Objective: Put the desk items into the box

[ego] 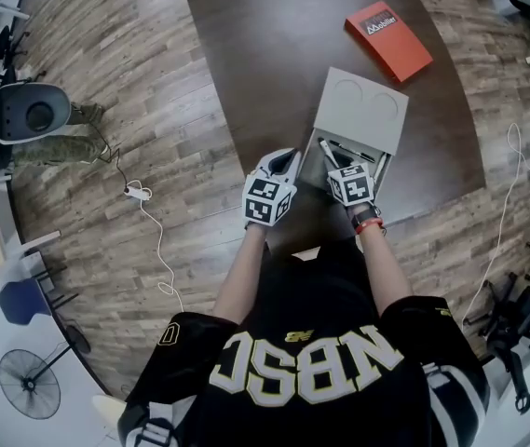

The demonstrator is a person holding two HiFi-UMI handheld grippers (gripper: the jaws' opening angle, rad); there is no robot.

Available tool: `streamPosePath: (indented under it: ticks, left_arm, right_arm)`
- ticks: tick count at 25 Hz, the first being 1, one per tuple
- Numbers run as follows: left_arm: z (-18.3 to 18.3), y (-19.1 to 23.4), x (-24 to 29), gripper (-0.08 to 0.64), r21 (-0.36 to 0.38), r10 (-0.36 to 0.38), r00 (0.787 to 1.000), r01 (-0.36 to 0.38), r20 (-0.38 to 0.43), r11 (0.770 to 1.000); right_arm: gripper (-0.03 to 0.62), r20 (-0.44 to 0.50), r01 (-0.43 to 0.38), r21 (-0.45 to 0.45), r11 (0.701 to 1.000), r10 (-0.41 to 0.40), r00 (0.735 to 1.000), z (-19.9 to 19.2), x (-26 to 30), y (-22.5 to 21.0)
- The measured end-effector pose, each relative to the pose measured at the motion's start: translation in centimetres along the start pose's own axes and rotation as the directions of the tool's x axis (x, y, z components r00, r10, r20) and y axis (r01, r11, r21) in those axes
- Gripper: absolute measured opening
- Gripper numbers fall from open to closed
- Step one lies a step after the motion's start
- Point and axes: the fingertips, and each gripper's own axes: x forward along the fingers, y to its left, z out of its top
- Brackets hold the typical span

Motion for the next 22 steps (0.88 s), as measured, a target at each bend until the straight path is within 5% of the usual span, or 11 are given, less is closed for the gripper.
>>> streamPosePath:
  ticks: [11,22]
  left_arm:
    - [1.7,-1.4,-0.5,0.014,0.050,-0.074,0.997,0.073,0.024,0.996]
    - [6.5,-4.9,0.1,0.014,0.134,-0.198,0.976,0.185,0.090,0.974]
  right_arm:
    - [0.121,0.146,0.083,0.124,0.989,-0.101,0.984,2.7,-4.8,-1.5]
    - [0.077,0.359,0.222,0.278,0.935,-0.315,0.878,6.1,-14.9,-4.2]
